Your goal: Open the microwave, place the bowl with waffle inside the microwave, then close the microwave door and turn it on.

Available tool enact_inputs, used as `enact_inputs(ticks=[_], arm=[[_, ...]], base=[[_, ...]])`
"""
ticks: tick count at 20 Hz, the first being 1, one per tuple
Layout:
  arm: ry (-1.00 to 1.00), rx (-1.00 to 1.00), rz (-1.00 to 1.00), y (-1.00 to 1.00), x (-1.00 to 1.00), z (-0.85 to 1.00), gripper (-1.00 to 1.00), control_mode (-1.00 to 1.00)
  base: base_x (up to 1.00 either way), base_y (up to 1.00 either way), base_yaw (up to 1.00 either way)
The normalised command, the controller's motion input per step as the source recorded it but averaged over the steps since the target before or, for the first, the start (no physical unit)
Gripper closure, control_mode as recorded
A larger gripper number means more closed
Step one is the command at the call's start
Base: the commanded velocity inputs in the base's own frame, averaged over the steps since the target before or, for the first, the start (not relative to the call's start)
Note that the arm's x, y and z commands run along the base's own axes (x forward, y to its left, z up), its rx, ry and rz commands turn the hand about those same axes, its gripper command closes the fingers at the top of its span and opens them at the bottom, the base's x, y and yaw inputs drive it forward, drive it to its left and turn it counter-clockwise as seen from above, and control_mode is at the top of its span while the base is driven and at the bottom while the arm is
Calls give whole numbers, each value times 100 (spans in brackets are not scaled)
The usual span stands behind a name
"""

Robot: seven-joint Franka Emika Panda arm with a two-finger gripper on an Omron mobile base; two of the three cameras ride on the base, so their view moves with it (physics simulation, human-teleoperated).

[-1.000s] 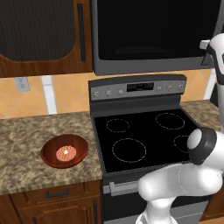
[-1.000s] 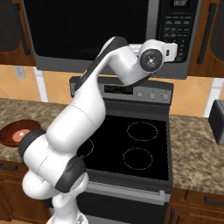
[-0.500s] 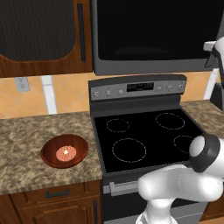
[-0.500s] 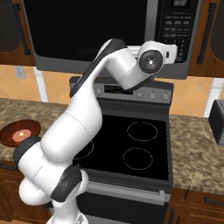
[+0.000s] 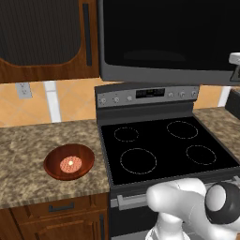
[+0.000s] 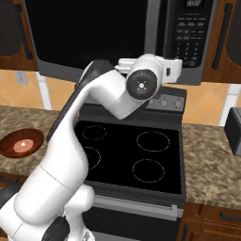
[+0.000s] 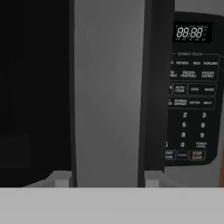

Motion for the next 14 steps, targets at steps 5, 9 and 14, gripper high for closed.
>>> enact_inputs(ticks=[5,9,14], arm=[[0,0,0,19,-97,0,100,-100],[0,0,0,16,-97,0,100,-100],[0,0,0,10,-94,0,100,-100]], base=[[0,0,0],[0,0,0],[0,0,0]])
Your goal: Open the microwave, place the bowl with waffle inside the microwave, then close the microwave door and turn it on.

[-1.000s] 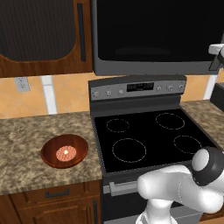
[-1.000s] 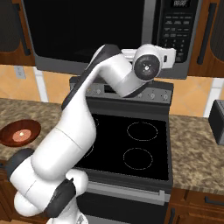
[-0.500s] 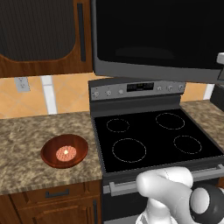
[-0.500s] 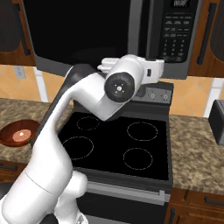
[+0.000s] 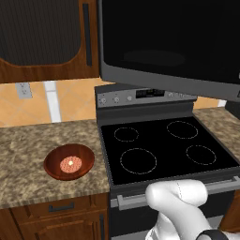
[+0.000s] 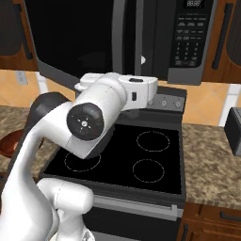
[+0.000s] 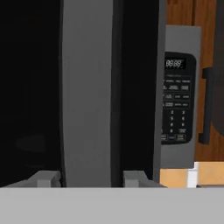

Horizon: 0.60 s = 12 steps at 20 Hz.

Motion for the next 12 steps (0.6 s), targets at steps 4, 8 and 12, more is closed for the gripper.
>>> enact_inputs(ticks=[4,8,12], arm=[[0,0,0,7,-85,0,100,-100],[0,0,0,11,-80,0,100,-100],[5,0,0,13,-69,0,100,-100]], base=[[0,0,0],[0,0,0],[0,0,0]])
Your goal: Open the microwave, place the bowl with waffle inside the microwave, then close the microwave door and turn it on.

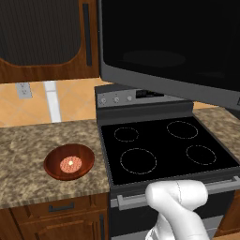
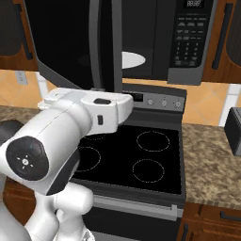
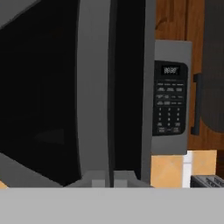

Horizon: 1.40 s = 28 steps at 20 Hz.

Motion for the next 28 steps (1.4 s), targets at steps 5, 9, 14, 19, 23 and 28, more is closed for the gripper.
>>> enact_inputs(ticks=[5,9,14,19,23,28], arm=[[1,0,0,20,-51,0,100,-100],[0,0,0,1,0,0,100,-100],[0,0,0,0,3,0,-100,-100],[0,0,-4,-8,15,0,-100,-100],[0,0,0,0,0,0,-100,-100],[-1,9,19,-57,0,-2,-100,-100]], base=[[0,0,0],[0,0,0],[0,0,0],[0,0,0],[0,0,0],[0,0,0]])
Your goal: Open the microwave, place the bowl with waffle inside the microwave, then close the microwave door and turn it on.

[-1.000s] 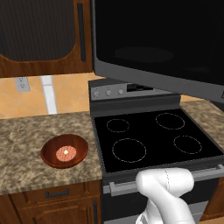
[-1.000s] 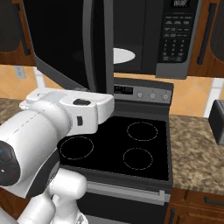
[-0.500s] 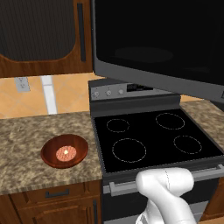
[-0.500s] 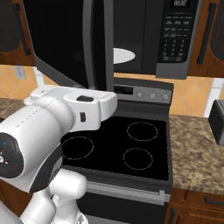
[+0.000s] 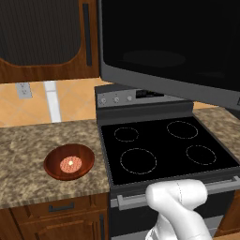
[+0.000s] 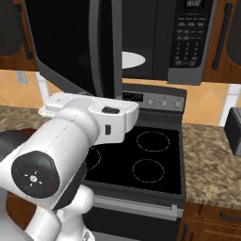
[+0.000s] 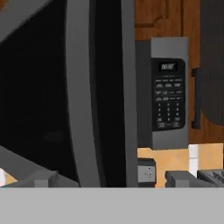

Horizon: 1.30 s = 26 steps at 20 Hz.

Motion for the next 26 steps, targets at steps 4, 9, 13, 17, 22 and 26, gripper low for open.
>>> enact_inputs(ticks=[4,9,13,17,22,26], arm=[[-13,8,51,-94,-9,-8,-100,-100],[-7,2,49,-41,8,-12,-100,-100],[-2,0,43,-2,28,-14,-100,-100],[0,0,32,4,52,-2,-100,-100],[3,0,26,4,54,0,-100,-100],[4,0,25,11,36,-7,-100,-100]], base=[[0,0,0],[0,0,0],[0,0,0],[0,0,0],[0,0,0],[0,0,0]])
